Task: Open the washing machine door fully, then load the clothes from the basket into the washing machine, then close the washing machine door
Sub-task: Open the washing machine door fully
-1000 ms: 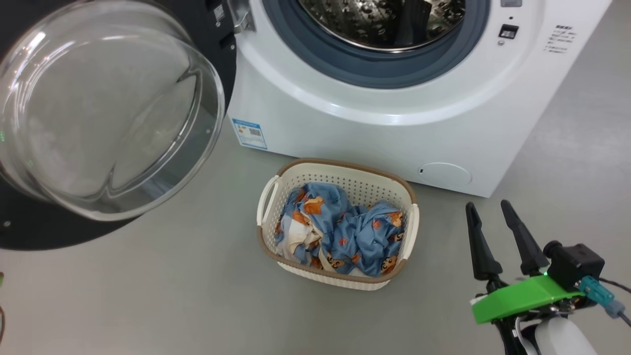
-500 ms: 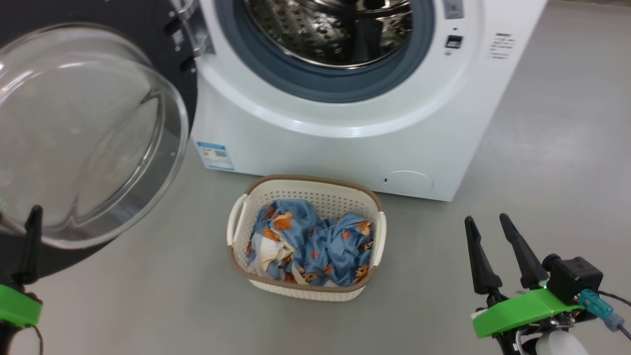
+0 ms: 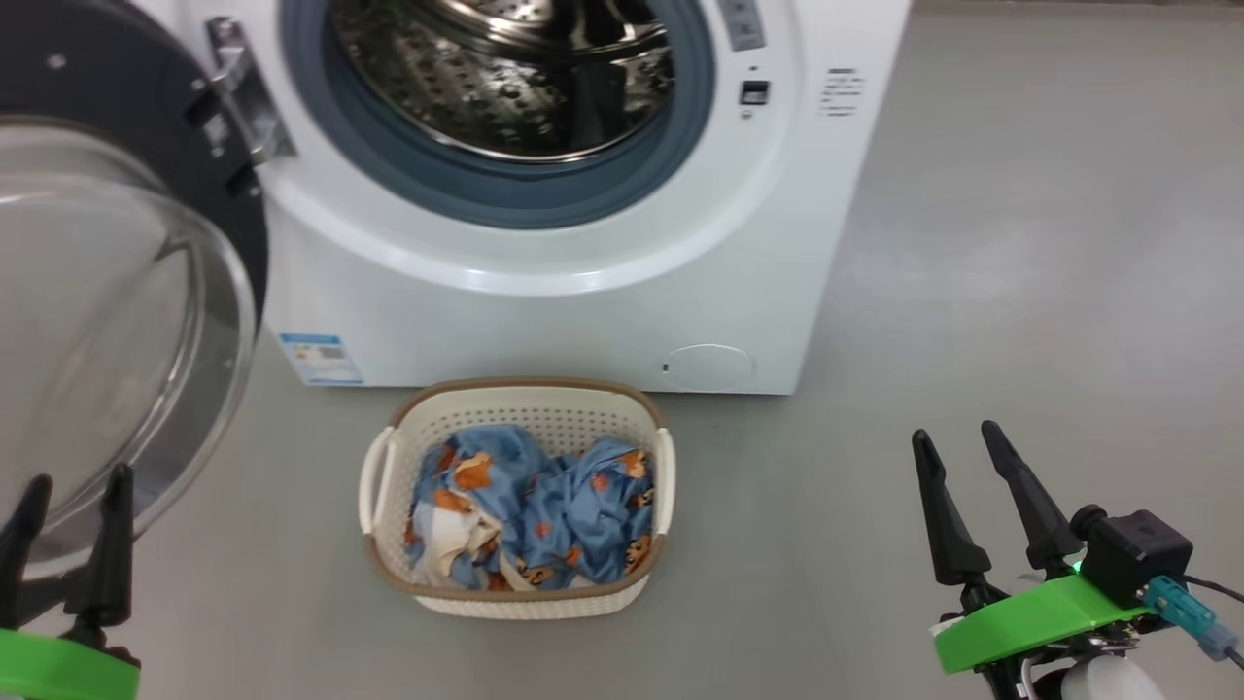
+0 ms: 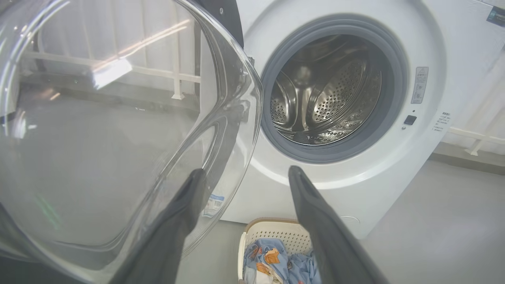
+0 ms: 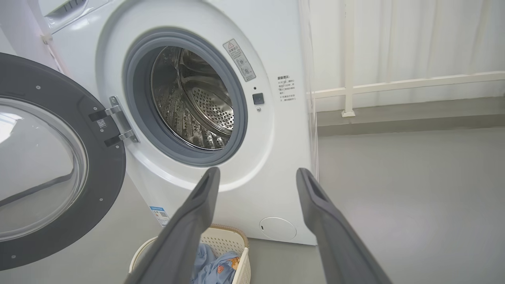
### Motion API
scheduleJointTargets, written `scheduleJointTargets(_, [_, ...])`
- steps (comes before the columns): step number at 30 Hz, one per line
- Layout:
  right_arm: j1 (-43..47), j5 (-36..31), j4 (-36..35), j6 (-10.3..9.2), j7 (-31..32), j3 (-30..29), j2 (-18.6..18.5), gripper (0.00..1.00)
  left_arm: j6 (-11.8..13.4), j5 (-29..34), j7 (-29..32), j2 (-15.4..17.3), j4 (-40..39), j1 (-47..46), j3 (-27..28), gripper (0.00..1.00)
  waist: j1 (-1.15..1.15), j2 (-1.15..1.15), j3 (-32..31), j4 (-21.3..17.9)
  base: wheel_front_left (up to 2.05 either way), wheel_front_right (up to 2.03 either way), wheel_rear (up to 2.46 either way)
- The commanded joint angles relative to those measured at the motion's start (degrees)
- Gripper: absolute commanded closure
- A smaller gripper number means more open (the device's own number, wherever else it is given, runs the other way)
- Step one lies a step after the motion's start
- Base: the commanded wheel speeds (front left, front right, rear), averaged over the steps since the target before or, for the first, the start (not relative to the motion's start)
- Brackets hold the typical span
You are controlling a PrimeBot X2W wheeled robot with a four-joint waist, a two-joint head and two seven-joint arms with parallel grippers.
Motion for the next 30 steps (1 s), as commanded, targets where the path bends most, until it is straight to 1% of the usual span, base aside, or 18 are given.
scheduleJointTargets(1, [0.23,1.0,-1.93,0.32,-0.7,1.73,-0.86,0.0,0.53,1.5,-0.61,1.69,-2.62,-0.15,4.03,0.0,0.0,0.0,-0.75,-2.82,0.0,0.0,0.0])
scheduleJointTargets(12, [1.0,1.25,-3.82,0.32,-0.7,1.02,-2.04,0.0,0.45,5.32,-0.61,-2.61,-7.53,4.95,7.62,0.0,0.0,0.0,-1.51,-6.46,0.0,0.0,0.0])
scheduleJointTargets(17, [1.05,1.32,-4.69,0.32,-0.7,0.29,-2.94,0.0,-0.7,5.38,-0.61,-4.68,-8.67,6.31,8.47,0.0,0.0,0.0,-1.63,-7.25,0.0,0.0,0.0])
scheduleJointTargets(20, [1.17,1.35,-5.1,0.32,-0.7,-0.09,-3.24,0.0,-1.24,5.88,-0.61,-5.23,-8.83,7.01,8.66,0.0,0.0,0.0,-1.69,-7.5,0.0,0.0,0.0])
scheduleJointTargets(25, [1.6,1.28,-5.74,0.32,-0.7,-0.64,-3.48,0.0,-1.74,9.07,-0.61,-5.25,-8.97,7.45,8.55,0.0,0.0,0.0,-1.58,-7.42,0.0,0.0,0.0])
scheduleJointTargets(30, [1.45,0.91,-6.07,0.32,-0.7,-0.93,-3.49,0.0,-2.1,11.0,-0.61,-5.96,-8.93,7.47,9.07,0.0,0.0,0.0,-1.31,-7.16,0.0,0.0,0.0])
